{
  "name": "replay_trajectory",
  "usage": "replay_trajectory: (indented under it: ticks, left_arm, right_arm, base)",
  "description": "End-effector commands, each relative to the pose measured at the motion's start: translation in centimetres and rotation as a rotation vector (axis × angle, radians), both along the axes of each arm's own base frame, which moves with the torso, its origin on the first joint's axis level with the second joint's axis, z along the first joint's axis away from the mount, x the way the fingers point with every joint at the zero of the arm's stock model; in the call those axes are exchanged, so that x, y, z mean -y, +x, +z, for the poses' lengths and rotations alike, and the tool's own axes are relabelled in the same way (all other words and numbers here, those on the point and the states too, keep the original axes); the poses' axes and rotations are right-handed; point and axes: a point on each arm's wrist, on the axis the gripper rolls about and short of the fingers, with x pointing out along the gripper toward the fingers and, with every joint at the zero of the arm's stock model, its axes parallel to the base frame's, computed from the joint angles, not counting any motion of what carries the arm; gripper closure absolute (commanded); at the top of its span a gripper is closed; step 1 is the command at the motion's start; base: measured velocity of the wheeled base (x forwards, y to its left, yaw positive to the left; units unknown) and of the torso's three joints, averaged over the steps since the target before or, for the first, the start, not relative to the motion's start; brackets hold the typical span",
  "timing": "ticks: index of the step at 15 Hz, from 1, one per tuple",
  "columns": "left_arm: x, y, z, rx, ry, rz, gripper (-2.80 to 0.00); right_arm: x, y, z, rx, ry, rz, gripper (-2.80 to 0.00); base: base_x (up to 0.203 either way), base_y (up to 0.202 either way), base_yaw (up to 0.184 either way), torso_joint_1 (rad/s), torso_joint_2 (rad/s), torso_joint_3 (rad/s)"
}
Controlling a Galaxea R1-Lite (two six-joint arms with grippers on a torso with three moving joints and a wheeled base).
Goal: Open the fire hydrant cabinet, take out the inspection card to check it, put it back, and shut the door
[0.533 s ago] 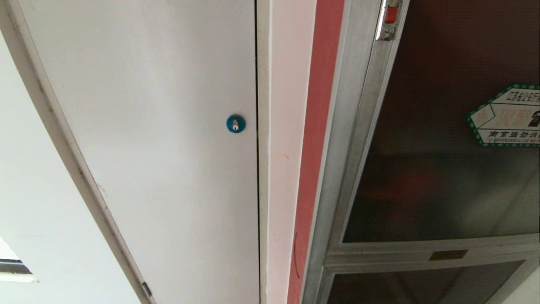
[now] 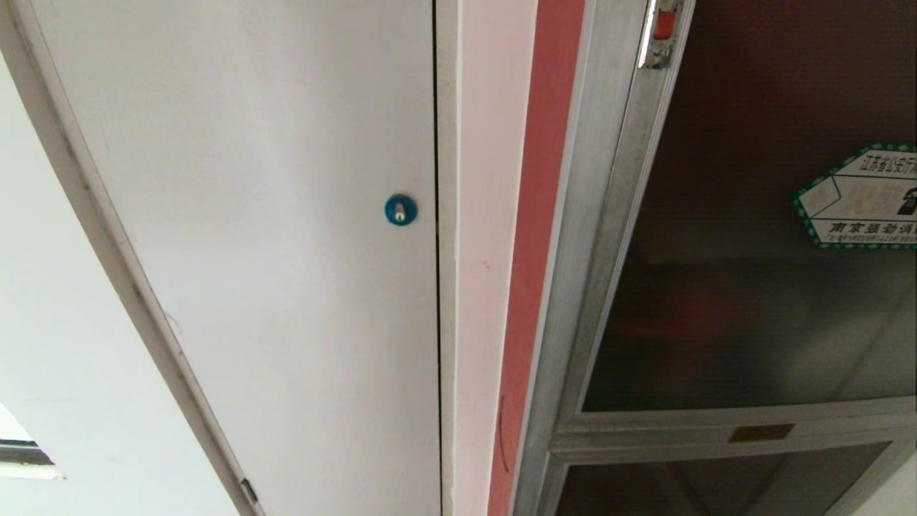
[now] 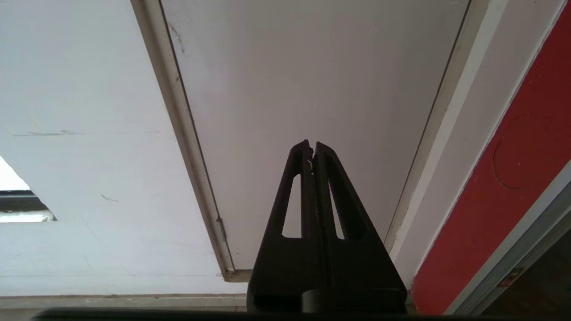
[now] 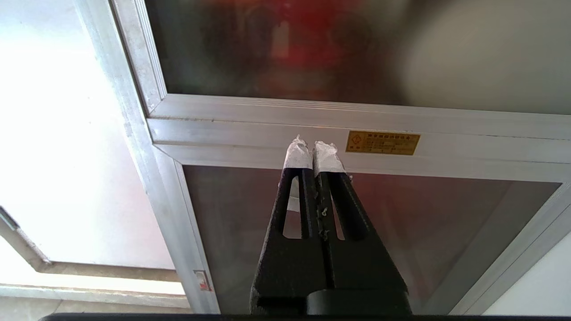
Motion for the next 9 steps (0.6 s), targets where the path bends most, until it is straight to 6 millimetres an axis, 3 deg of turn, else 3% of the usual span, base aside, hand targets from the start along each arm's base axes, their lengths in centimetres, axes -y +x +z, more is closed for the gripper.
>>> replay_trajectory:
  ticks: [1,6,9]
  left_arm:
    - [0.0,0.0,0.0,0.000,-0.001,0.001,0.00]
    - [0.0,0.0,0.0,-0.001,-0.001,0.001,0.00]
    - [0.0,0.0,0.0,-0.001,-0.001,0.001,0.00]
  right_arm:
    - [0.0,0.0,0.0,-0.004,-0.001,0.001,0.00]
    - [0.0,-0.2,0.5,0.006,-0.006,0.002,0.00]
    - [0.0,-1.4,4.3,0.048,-0.002,0.028,0.00]
  base:
    - [0.000,0.000,0.000,0.000,0.00,0.000]
    - [0.000,0.000,0.000,0.000,0.00,0.000]
    - [0.000,0.000,0.000,0.000,0.00,0.000]
